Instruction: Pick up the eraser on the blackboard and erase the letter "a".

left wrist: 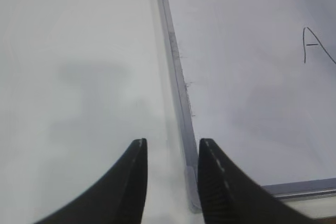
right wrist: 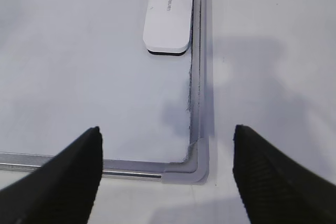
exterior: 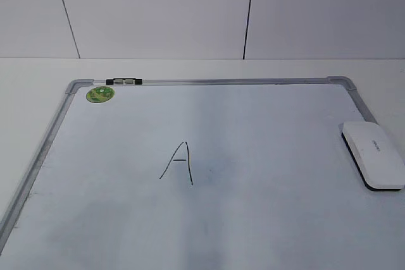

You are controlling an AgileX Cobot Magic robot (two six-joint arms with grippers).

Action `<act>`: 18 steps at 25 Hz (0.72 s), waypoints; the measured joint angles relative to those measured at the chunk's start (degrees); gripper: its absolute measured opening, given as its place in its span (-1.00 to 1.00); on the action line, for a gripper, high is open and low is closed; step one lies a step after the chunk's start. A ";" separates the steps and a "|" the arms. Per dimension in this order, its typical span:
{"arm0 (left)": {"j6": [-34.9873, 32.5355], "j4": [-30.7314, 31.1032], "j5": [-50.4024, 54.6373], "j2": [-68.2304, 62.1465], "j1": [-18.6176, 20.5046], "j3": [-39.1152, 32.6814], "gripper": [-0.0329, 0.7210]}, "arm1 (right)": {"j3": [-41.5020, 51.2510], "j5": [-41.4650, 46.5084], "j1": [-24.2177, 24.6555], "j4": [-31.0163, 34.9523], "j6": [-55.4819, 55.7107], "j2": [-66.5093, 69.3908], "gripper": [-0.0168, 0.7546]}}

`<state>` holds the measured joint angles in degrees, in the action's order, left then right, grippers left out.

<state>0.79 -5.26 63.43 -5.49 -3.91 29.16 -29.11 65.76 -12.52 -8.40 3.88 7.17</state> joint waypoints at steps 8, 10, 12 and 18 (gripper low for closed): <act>0.00 -0.21 0.00 0.00 5.93 0.00 -0.26 | 0.00 -0.04 3.55 -0.14 0.00 0.00 0.58; 0.00 -0.42 0.00 0.00 6.70 0.00 -0.26 | 0.00 -0.04 4.73 -0.18 0.00 0.00 0.58; 0.00 -0.44 -0.04 0.00 7.23 0.00 -0.26 | 0.00 -0.04 5.73 -0.28 0.00 0.00 0.58; 0.00 -0.66 -0.04 0.04 7.35 0.00 -0.26 | 0.00 -0.04 6.97 -0.41 0.00 -1.03 0.58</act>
<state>0.79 -5.92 63.39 -5.45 3.43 29.16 -29.11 65.73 -5.55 -8.81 3.88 6.15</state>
